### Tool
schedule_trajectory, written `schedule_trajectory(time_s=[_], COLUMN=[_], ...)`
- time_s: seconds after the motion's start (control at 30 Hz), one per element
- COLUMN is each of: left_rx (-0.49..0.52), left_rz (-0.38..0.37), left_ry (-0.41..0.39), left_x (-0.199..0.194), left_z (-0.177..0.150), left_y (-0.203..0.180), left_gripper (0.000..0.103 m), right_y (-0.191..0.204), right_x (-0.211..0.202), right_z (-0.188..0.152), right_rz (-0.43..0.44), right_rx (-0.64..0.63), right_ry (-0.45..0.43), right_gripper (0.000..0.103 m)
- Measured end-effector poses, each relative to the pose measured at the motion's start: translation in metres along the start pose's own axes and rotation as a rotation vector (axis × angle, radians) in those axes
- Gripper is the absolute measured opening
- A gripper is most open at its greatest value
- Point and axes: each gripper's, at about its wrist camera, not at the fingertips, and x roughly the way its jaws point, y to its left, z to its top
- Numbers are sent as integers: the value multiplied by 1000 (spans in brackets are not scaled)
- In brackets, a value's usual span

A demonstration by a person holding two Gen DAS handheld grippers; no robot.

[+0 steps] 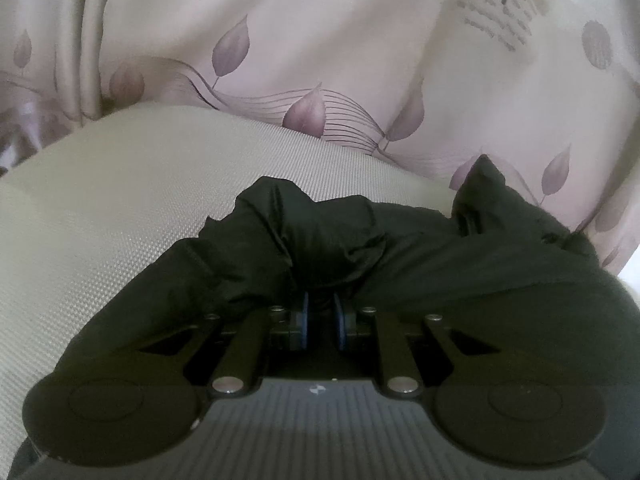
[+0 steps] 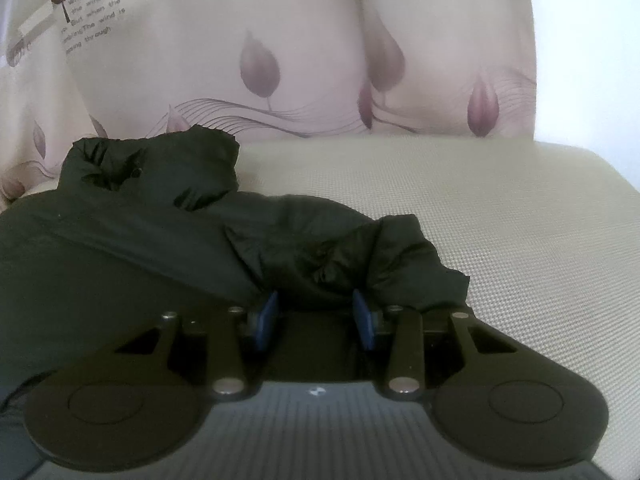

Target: Fold large clothes

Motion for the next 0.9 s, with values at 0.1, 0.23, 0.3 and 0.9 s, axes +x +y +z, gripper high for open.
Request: schedule_trajectory(time_s=[0.1,0.23,0.3,0.9], left_rx=[-15,-36,-44,-7], left_rz=[-13,-30,-35,4], left_ry=[-3,-2,-2,-8], left_x=[1,2,2,0], left_z=[0,1,0,1], left_y=[2,6,7,-1], left_gripper=[21,21,21,21], right_y=[2,2,2,20], right_x=[0,0,0,-76], right_z=[-1,-2,-2,35], right_rz=[-7,-10,-13,29], right_rx=[-9,-12,-14,12], right_ry=[-6,-17,-20,-207], right_gripper=[39,39,39,49])
